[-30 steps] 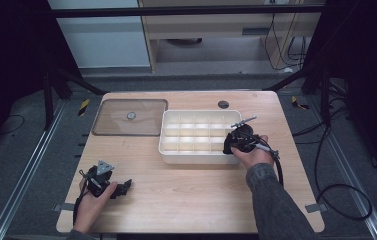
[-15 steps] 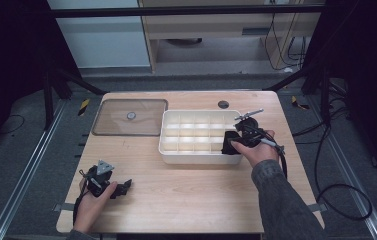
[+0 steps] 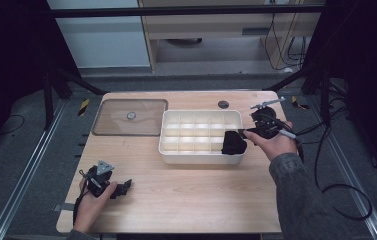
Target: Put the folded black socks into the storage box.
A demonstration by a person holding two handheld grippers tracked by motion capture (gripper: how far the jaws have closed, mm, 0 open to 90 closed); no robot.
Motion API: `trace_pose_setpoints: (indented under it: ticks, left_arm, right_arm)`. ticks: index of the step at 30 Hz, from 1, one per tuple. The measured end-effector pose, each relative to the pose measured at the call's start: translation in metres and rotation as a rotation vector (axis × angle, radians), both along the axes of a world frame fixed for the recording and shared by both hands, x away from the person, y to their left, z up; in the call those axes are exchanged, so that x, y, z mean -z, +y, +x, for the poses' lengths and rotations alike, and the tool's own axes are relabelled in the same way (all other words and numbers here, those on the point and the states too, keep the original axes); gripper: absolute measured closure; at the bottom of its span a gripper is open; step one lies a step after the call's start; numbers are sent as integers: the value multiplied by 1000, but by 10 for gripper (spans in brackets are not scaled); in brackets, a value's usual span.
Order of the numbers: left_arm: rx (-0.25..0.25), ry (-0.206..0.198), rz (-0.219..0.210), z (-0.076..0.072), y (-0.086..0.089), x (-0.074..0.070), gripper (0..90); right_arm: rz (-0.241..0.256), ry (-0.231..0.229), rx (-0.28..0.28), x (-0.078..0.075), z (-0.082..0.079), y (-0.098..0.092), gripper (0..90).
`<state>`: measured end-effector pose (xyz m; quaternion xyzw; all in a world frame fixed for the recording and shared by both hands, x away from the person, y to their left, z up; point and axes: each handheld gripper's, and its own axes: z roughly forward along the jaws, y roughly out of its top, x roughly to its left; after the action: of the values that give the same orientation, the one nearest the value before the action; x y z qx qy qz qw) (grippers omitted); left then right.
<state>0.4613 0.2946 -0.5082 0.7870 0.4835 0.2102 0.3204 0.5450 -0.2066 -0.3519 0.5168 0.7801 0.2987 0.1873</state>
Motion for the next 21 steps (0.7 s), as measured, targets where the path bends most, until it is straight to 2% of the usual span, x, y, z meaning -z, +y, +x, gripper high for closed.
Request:
trace_pose_setpoints:
  ticks: [8,13,16,21]
  left_arm:
    - [-4,-1,-5,0,0,0,0]
    - [-4,-1,-5,0,0,0,0]
    - [-2,-3,-3,0,0,0,0]
    - [-3,-3,-3,0,0,0,0]
  right_arm:
    - [19,-23,1,-26,-2,-12,259]
    - [19,-21,-1,-35,-3,-17,257]
    - [17,-28,-5,-43,-4,-21,334]
    - [19,-39,-14,-53,-5,-25,401]
